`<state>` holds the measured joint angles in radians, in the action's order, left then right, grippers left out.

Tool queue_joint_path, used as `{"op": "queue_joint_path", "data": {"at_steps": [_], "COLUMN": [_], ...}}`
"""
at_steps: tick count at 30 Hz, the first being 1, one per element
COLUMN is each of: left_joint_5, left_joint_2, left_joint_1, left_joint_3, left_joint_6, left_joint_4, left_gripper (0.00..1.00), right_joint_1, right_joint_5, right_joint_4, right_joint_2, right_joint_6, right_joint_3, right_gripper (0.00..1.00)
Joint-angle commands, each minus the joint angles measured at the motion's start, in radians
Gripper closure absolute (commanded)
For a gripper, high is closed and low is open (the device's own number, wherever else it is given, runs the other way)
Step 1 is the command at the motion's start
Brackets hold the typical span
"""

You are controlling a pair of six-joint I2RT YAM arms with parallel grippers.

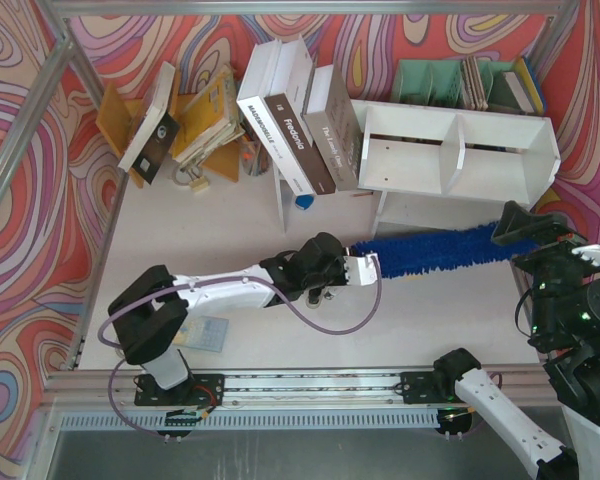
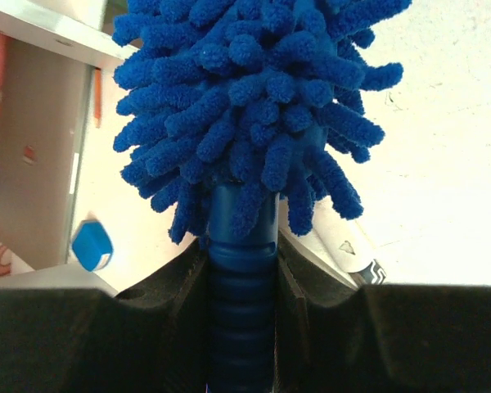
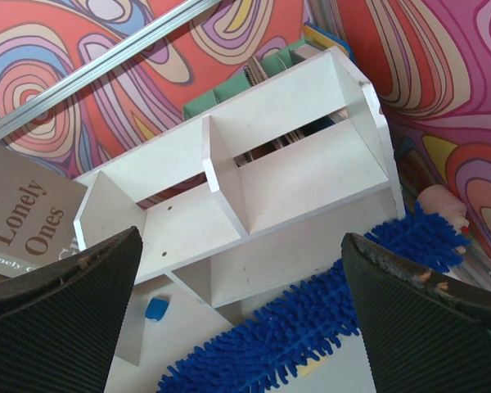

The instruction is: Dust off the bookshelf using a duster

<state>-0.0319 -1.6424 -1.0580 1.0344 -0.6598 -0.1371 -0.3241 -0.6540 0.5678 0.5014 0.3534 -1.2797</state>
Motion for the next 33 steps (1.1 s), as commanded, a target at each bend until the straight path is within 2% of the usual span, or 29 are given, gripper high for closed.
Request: {"op": "queue_joint_path", "data": {"at_steps": [1,8,13,18,26,29,33], "left_joint_5": [-0.004,-0.015,-0.091,-0.177,-0.358,-0.448,-0.517], "left_joint_2": [-0.038,-0.028,0.054,0.142,0.246,0.258,0.283], "left_joint_1": [0.010,-0.001,-0.080,-0.153,-0.250,-0.301,-0.348], "left_joint_3": [0.001,-0.028,-0.038,-0.064,-0.102,-0.086,-0.053], "left_joint_6": [0.049,0.048,0.021,0.072,0.216,0.266,0.412], "left_joint_4": [-0.065,-0.072,-0.043,-0.023,0.012,0.072,0.164], "left_gripper": [1.00,1.00,1.00,1.00,1.00,1.00,1.00], "right_joint_1": [0.000,0.000,0.001,0.001,0.000,0.000,0.000], "right_joint_5": [-0.010,-0.009,-0.010,-0.004,-0.002,-0.004,-0.021], "right_joint_4": [0.007,0.006,0.003,0.000,0.001,0.007,0.004], "right_joint_2": [-0.011,-0.009,-0.006,-0.002,-0.004,-0.007,-0.017], "right_joint_6": [-0.002,-0.002,-0.003,-0.001,0.002,0.004,-0.003], "right_joint_3": [0.014,0.015,0.011,0.012,0.015,0.019,0.037], "right_gripper": [0.05,0.05,0.05,0.05,0.05,0.05,0.05]}}
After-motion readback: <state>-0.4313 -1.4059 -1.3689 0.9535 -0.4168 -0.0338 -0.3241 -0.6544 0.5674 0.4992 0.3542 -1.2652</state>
